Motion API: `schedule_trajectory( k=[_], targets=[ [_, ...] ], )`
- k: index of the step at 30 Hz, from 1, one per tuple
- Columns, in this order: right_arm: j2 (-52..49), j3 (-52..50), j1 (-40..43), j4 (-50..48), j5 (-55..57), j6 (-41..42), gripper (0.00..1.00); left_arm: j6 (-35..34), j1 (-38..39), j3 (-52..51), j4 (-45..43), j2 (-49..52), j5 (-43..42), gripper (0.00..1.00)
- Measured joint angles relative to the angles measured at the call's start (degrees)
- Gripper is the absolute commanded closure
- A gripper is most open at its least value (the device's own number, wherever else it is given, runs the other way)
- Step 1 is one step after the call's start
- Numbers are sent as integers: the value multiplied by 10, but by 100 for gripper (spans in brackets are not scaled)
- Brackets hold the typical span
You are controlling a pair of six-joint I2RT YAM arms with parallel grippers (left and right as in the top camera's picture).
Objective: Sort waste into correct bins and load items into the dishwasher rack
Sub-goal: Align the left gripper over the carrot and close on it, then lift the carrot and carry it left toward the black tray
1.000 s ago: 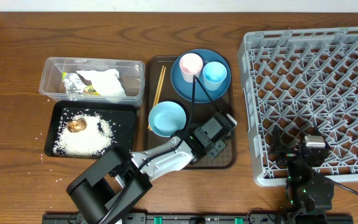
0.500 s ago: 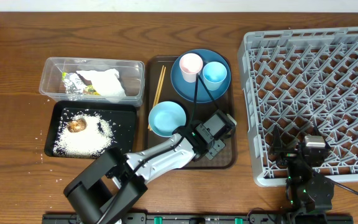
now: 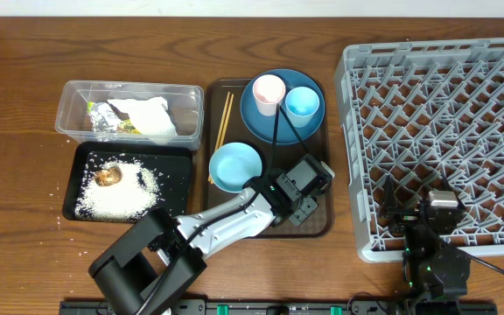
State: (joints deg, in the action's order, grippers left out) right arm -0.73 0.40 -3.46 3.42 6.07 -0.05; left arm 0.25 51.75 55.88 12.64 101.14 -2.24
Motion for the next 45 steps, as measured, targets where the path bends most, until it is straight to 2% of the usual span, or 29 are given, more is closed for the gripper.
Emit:
schedule_trajectory(
  k=[31,32,36,45],
  targets=[
    [0,0,0,0,0,0,1,2,-3,0,-49,40,-4,65],
    [0,0,0,0,0,0,1,2,-3,0,-51,42,-4,67],
    [0,0,0,0,0,0,1,2,-3,0,-56,44,-3,94],
    [0,0,0,0,0,0,1,10,-3,1,-56,41,-4,94]
  ],
)
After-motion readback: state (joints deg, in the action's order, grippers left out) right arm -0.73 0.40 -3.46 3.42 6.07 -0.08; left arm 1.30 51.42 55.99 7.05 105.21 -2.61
